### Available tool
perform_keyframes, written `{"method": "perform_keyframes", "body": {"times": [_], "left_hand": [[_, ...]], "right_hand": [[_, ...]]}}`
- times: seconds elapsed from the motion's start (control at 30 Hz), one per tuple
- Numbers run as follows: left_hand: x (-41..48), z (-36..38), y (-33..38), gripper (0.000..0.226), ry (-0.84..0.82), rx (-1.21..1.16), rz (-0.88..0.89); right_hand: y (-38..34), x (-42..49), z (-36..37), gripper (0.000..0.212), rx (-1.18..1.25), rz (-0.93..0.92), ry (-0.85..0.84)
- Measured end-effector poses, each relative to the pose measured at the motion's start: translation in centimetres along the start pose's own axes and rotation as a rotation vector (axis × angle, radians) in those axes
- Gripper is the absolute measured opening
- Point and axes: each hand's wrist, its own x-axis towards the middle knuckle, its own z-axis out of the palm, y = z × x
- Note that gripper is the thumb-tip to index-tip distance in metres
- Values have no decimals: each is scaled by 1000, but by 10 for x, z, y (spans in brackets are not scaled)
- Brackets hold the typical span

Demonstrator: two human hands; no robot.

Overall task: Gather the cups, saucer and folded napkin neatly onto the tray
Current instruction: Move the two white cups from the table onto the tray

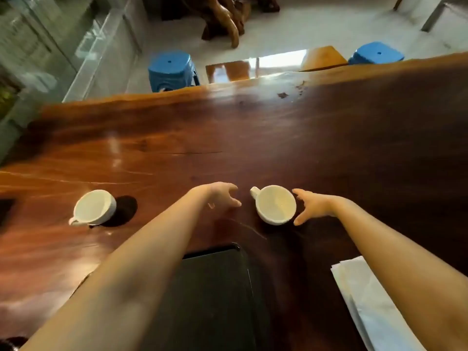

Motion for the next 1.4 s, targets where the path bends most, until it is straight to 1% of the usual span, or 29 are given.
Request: {"method": "perform_keyframes", "body": {"times": [0.1, 0.2, 0.27, 0.37, 0.43, 0.5, 0.77, 0.9, 1.03, 1.17, 1.23, 1.33, 1.4], "left_hand": [[17, 11, 2, 77, 46, -78, 54], [34, 23, 3, 82, 97, -177, 144], [45, 28, 5, 79, 106, -273, 200], [57, 35, 8, 61, 128, -391, 240], [62, 38, 9, 50, 149, -492, 240], [63, 40, 9, 46, 160, -582, 220], [57, 45, 11, 47, 232, -767, 168], [40, 42, 10, 49, 260, -826, 186], [17, 32, -3, 46, 283, -874, 237], [-16, 20, -24, 48, 369, -869, 275], [-35, 15, -38, 50, 406, -846, 274], [-64, 12, -65, 54, 430, -894, 269], [-84, 16, -86, 56, 466, -926, 244]], "right_hand": [[4, 11, 10, 106, 61, -66, 26], [4, 17, 20, 95, 134, -183, 109], [4, 18, 19, 90, 205, -233, 101], [6, 24, 20, 90, 287, -241, 43], [7, 27, 20, 92, 337, -228, 27], [7, 30, 20, 92, 393, -232, 19], [5, 29, 26, 94, 584, -231, 62], [-6, 21, 22, 95, 619, -265, 34], [-26, 8, 14, 91, 613, -323, 24], [-61, -8, 12, 88, 584, -393, 20], [-81, -16, 16, 84, 556, -439, 4], [-114, -26, 28, 76, 527, -504, -30], [-137, -31, 40, 76, 497, -540, -50]]}}
